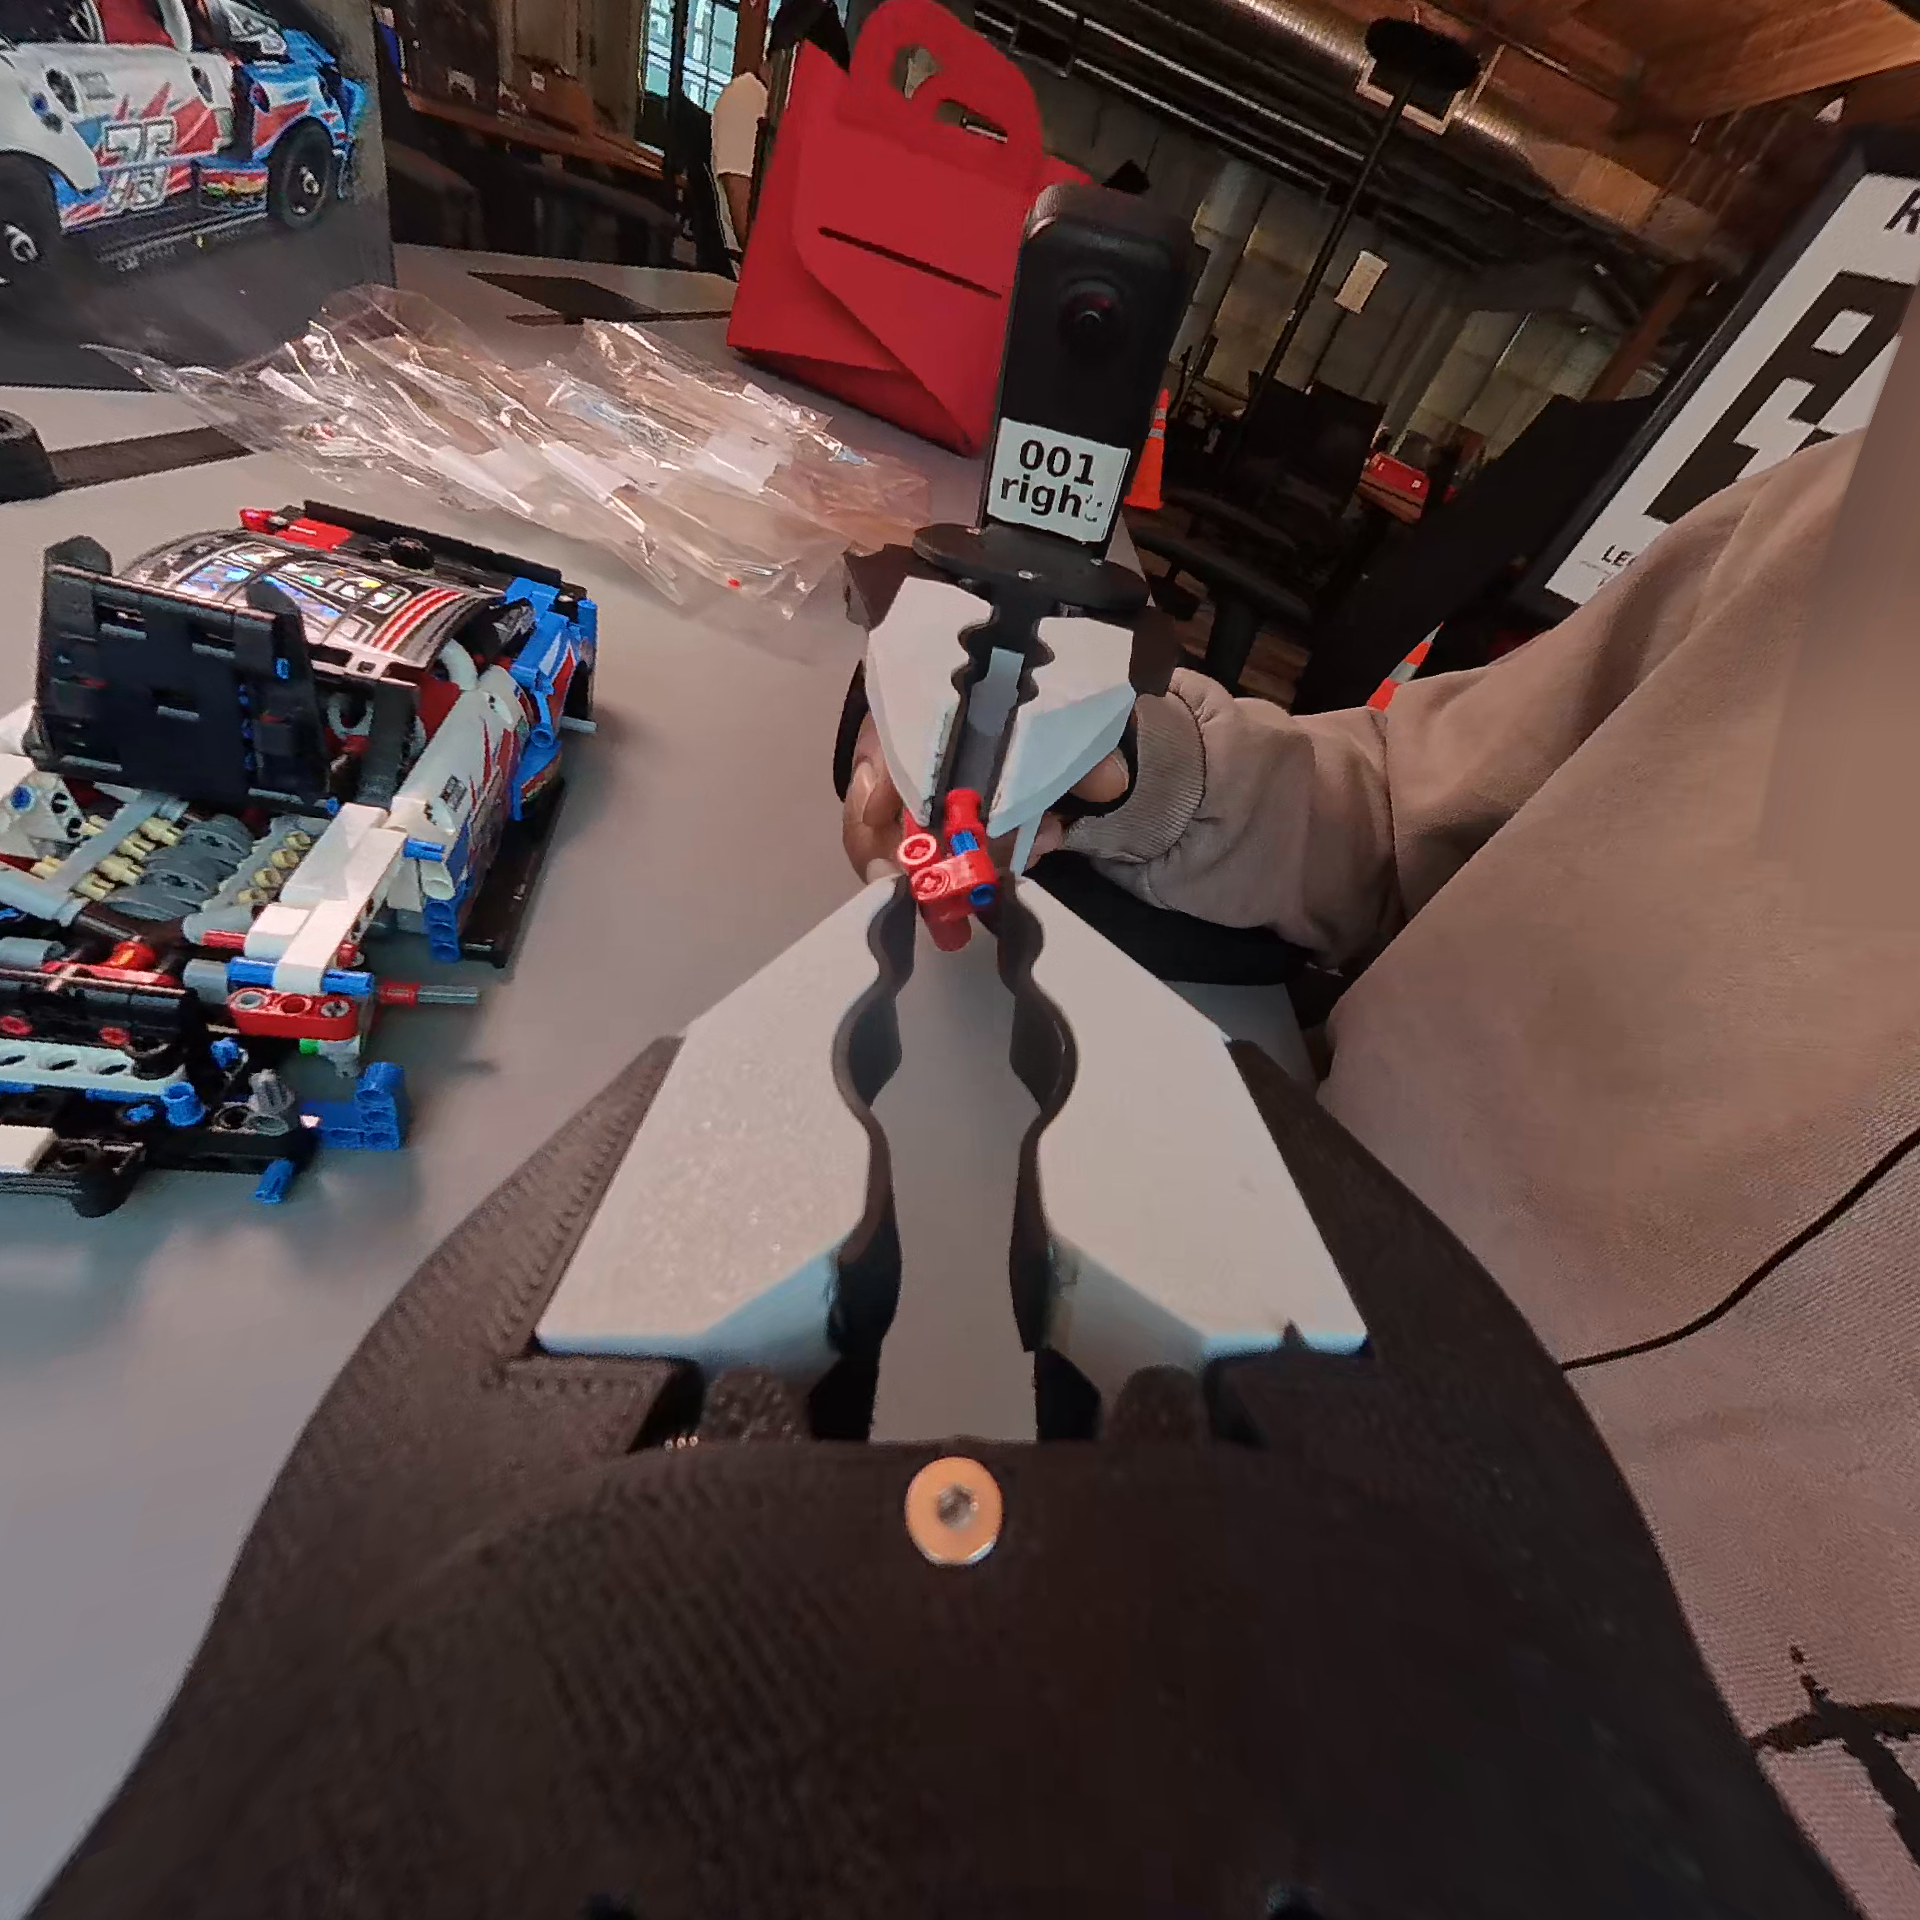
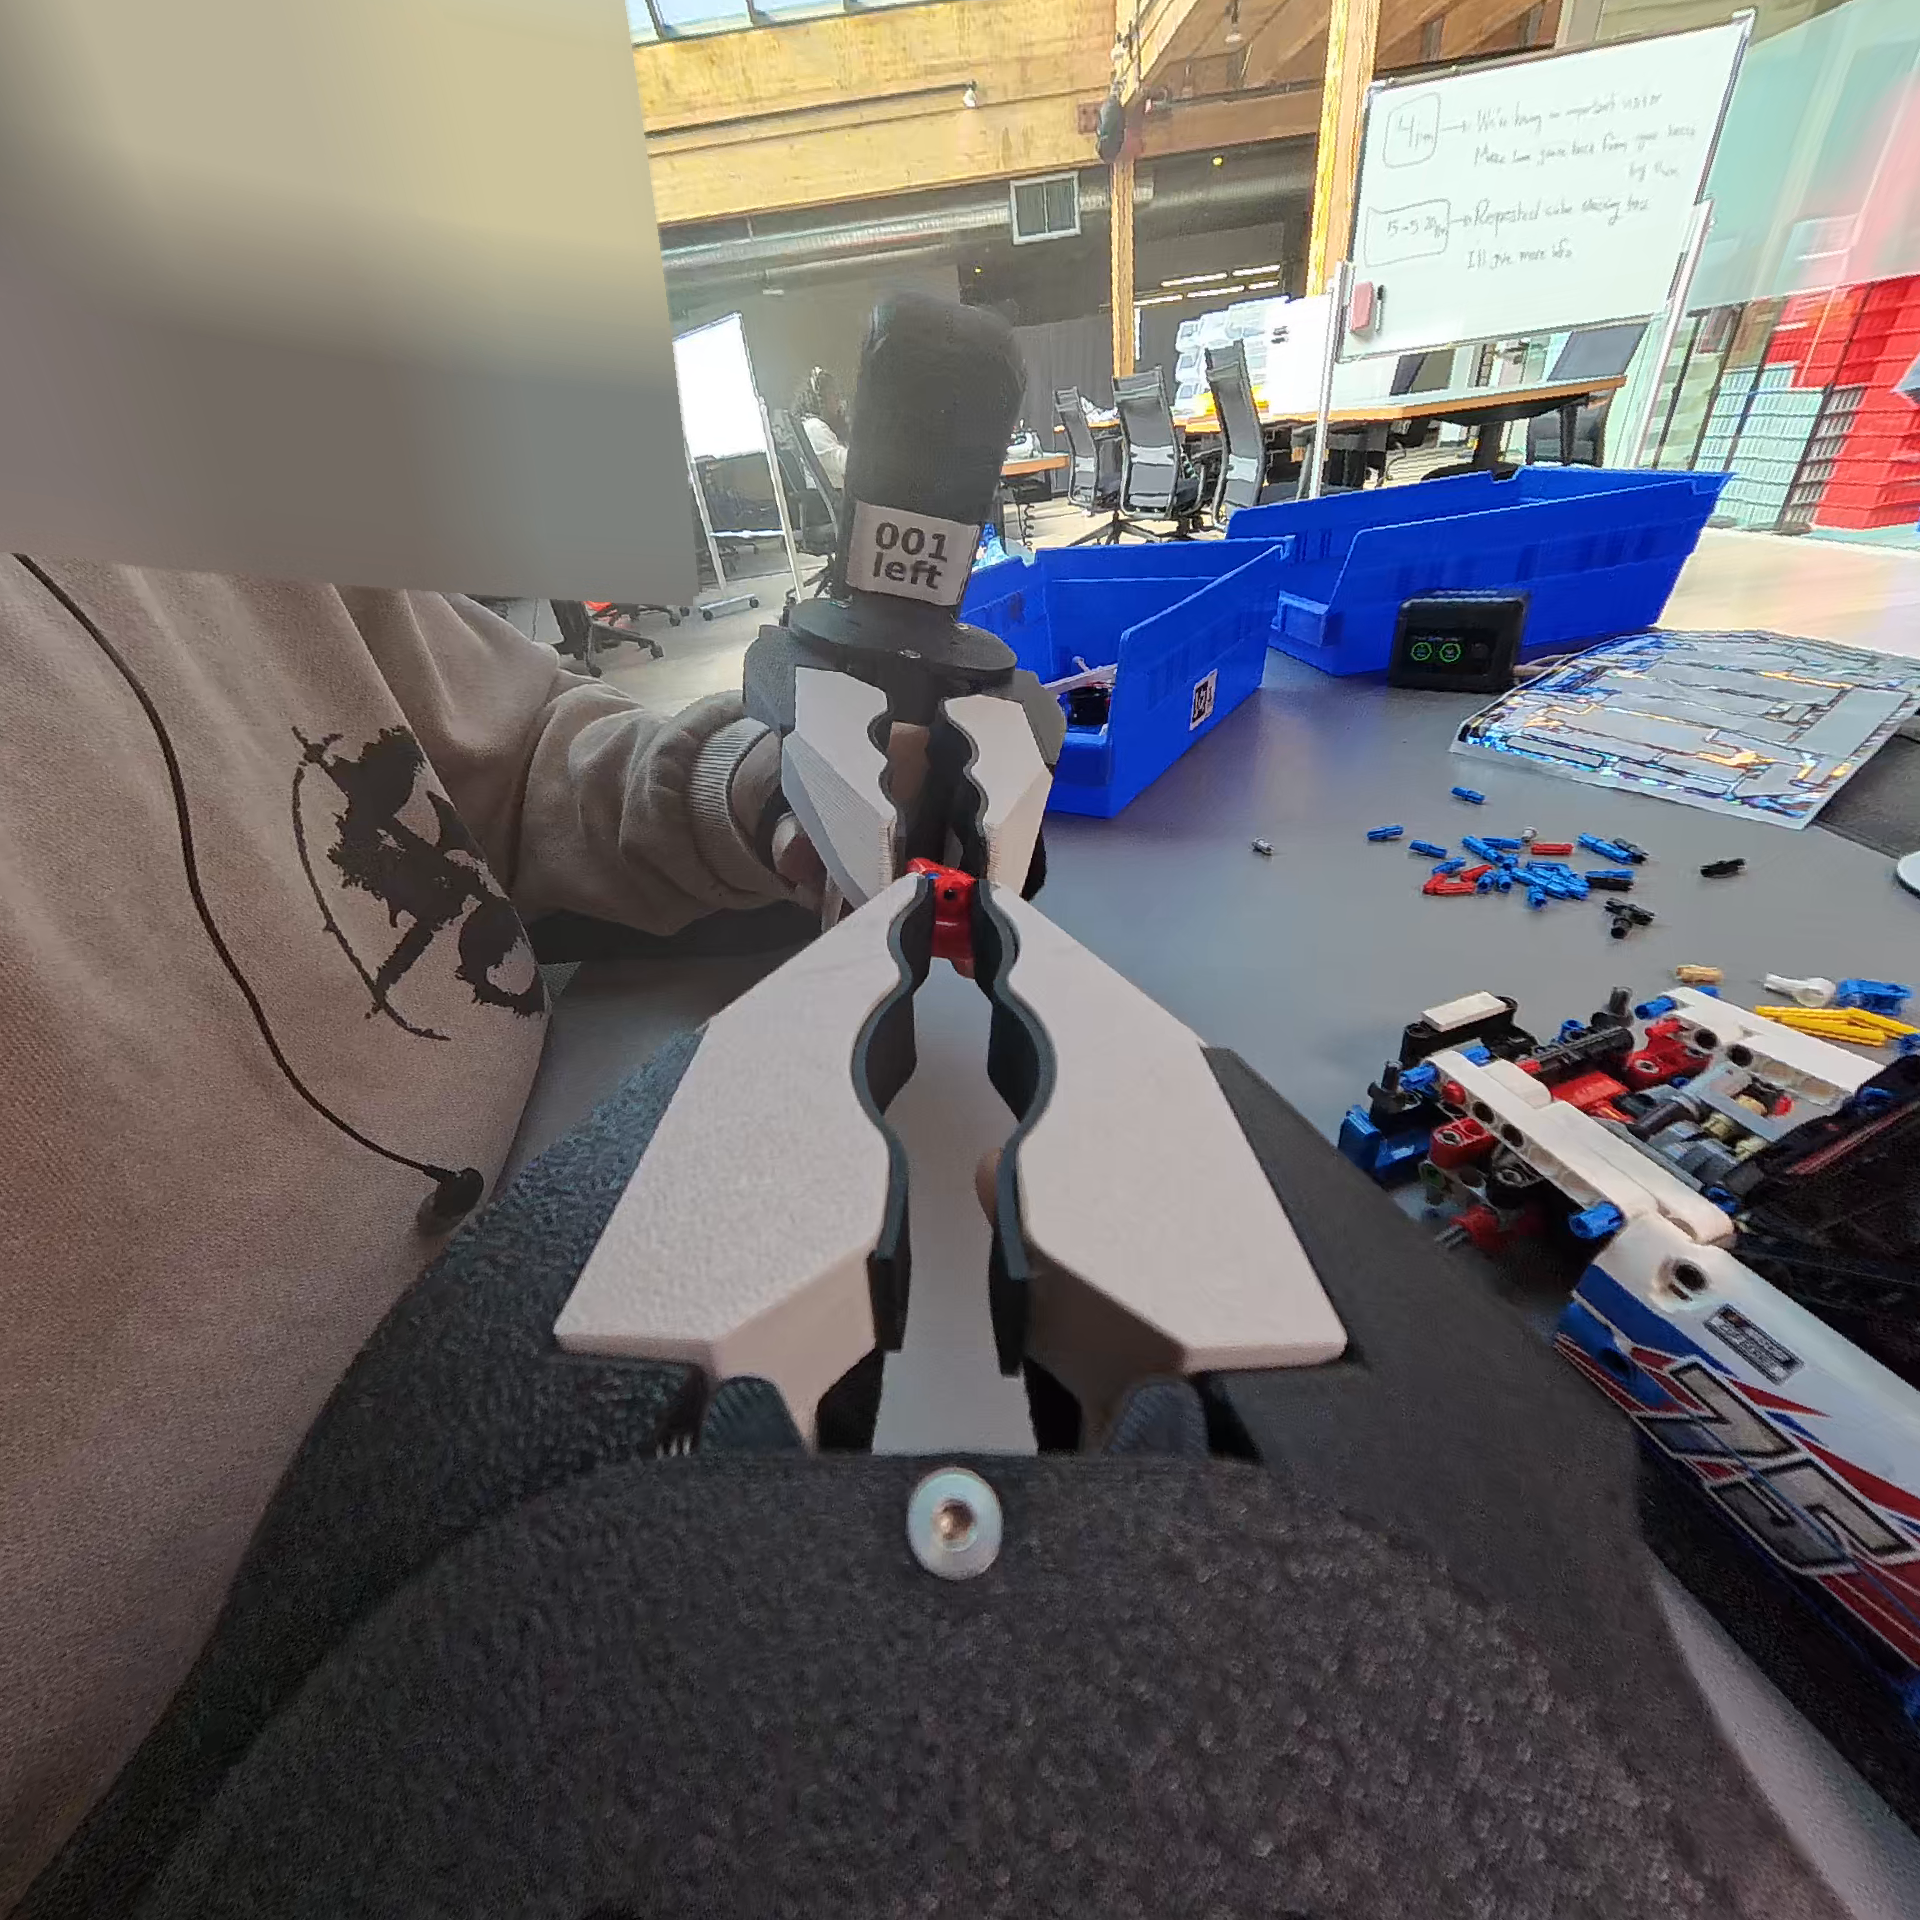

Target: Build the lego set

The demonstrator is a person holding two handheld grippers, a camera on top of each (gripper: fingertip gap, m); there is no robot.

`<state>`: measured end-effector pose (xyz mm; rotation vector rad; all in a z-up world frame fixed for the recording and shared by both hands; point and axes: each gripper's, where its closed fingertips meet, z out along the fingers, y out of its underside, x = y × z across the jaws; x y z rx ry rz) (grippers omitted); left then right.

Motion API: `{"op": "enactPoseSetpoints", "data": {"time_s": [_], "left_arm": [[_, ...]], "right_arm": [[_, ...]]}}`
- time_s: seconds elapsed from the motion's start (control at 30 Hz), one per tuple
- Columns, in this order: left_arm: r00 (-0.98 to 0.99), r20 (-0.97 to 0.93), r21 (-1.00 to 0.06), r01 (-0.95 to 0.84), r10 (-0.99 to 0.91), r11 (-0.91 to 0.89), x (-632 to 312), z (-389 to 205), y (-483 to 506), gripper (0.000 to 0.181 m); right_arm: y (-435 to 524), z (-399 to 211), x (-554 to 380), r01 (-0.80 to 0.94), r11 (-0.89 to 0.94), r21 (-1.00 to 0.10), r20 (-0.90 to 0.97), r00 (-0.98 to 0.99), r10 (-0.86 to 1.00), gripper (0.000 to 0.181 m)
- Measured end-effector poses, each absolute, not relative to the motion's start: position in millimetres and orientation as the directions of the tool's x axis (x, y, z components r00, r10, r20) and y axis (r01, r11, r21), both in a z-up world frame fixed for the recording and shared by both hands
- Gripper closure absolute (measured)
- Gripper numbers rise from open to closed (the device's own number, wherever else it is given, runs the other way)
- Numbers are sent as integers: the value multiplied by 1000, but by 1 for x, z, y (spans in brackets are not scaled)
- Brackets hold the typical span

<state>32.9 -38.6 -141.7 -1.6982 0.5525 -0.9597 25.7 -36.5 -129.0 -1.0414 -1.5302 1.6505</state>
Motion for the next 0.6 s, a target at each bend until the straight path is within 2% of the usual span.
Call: {"op": "enactPoseSetpoints", "data": {"time_s": [0.23,0.6], "left_arm": [[416,596,-802,349,-686,-485,31,-137,-31,168],[361,690,-717,461,-628,-523,26,-137,-24,168]], "right_arm": [[-22,-125,19,24,-110,-994,-111,-375,920,172],[-19,-126,16,25,-92,-995,-95,-330,939,177]]}}
